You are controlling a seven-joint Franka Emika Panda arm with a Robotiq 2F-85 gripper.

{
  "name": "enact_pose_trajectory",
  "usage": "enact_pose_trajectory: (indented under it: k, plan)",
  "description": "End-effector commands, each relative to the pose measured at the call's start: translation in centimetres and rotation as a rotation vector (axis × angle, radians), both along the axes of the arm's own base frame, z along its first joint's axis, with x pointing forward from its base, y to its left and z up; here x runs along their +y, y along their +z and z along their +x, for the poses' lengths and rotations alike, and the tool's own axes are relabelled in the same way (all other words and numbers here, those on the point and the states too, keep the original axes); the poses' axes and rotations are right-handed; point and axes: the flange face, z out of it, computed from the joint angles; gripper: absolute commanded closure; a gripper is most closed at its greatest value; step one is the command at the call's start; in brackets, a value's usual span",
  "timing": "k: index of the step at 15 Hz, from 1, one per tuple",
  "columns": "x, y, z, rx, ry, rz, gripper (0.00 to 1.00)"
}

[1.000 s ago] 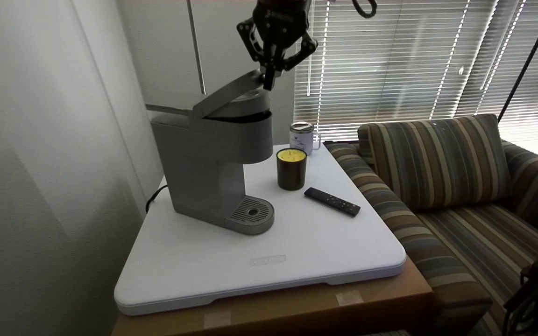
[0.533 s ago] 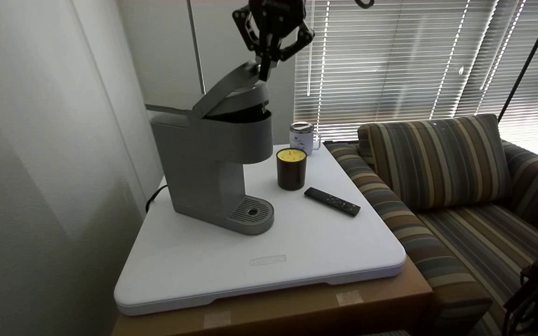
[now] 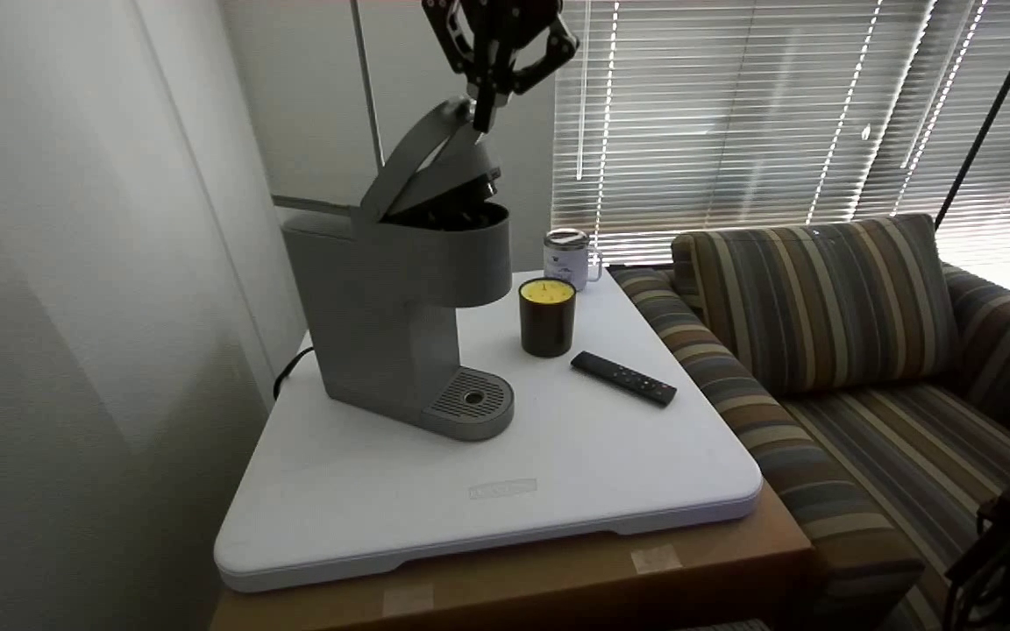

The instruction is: Close the lid of the coffee maker and then open it

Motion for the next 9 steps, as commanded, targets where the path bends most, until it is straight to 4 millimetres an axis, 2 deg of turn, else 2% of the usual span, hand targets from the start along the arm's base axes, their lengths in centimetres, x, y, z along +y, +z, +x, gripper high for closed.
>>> enact_pose_trajectory:
  k: [1, 9]
  plan:
    - [0.3, 0.2, 1.3, -0.019, 0.009, -0.015, 1.00]
    - [0.9, 0.2, 3.1, -0.021, 0.012, -0.024, 1.00]
